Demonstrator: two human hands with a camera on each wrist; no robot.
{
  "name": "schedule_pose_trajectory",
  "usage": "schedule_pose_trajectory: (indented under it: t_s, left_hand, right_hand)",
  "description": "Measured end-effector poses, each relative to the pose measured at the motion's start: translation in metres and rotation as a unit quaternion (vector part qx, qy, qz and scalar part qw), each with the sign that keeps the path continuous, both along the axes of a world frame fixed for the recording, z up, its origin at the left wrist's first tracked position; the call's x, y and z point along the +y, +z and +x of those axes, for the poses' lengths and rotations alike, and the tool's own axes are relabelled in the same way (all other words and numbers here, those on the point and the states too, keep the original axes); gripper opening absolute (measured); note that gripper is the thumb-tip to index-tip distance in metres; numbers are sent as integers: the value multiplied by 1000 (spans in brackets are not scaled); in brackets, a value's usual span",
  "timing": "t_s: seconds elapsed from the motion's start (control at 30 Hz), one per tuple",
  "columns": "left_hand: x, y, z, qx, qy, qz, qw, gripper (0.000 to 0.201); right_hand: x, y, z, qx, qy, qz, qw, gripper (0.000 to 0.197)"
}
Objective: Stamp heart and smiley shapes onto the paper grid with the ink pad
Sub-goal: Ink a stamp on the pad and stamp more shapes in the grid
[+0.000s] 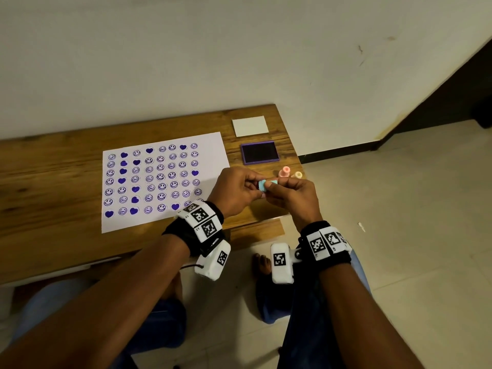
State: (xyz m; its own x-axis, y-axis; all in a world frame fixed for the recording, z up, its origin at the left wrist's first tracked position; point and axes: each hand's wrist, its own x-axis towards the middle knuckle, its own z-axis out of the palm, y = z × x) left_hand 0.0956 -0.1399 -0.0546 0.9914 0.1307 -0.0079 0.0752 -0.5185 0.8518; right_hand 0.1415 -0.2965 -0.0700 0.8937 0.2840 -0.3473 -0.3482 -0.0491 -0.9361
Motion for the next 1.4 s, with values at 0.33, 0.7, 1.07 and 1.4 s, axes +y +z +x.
schedule_pose_trajectory:
  t_s: [0.33, 0.7, 1.07, 1.4]
  left_hand:
    - [-1, -23, -5, 41, 9, 137, 990, 47]
    - [13, -36, -14, 39, 31, 231, 972, 34]
    - [20, -41, -20, 40, 39, 189, 980, 29]
    - [27, -31, -38, 14, 99, 40, 994, 29]
  right_hand:
    - [17, 7, 12, -302, 52, -416, 856, 24]
    - [30, -6, 18, -251, 95, -495, 826, 34]
    - [9, 23, 64, -247, 81, -551, 793, 34]
    - [22, 48, 58, -249, 38, -354, 900, 27]
